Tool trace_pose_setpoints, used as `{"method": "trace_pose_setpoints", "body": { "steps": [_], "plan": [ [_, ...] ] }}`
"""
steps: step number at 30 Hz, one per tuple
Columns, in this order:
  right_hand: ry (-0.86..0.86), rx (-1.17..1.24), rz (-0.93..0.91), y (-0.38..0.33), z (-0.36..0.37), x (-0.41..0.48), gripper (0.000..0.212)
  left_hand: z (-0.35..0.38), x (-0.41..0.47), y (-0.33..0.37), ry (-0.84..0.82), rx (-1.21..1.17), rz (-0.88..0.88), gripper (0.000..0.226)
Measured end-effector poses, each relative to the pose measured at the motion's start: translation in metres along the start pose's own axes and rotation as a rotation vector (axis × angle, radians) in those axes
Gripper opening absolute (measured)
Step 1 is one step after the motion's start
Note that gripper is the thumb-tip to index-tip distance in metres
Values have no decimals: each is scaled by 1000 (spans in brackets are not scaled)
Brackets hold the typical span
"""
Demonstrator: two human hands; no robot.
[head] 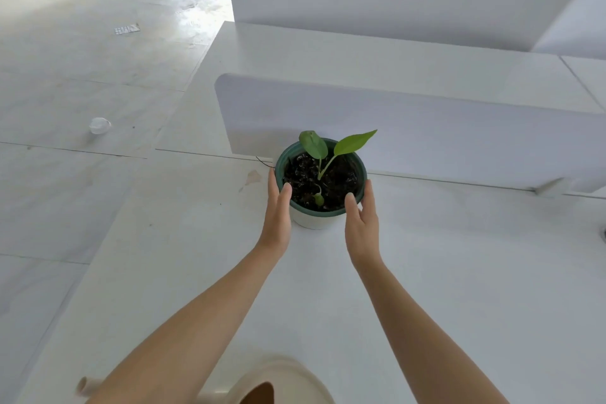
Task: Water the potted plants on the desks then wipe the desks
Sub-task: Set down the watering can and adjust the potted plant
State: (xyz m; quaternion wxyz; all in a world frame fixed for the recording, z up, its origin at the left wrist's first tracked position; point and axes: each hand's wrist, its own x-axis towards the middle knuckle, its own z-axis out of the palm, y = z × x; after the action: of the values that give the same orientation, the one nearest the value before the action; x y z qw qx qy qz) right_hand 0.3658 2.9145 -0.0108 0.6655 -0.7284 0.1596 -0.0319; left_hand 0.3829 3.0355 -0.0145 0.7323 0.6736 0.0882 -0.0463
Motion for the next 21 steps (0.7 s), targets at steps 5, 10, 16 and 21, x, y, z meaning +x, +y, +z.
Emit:
{"method": "trace_pose_setpoints", "body": {
  "steps": [5,10,16,21],
  "plan": [
    [0,61,68,-15,-6,13,53,-4,-15,1,-60,30,55,46],
    [109,113,101,-8,-4,-5,51,-15,-3,13,55,4,3,49],
    [57,69,58,-3,10,-10,53,0,5,13,-18,71,-1,54],
    [37,65,129,-11,9,2,58,3,-7,6,-45,140,29,57]
  ]
}}
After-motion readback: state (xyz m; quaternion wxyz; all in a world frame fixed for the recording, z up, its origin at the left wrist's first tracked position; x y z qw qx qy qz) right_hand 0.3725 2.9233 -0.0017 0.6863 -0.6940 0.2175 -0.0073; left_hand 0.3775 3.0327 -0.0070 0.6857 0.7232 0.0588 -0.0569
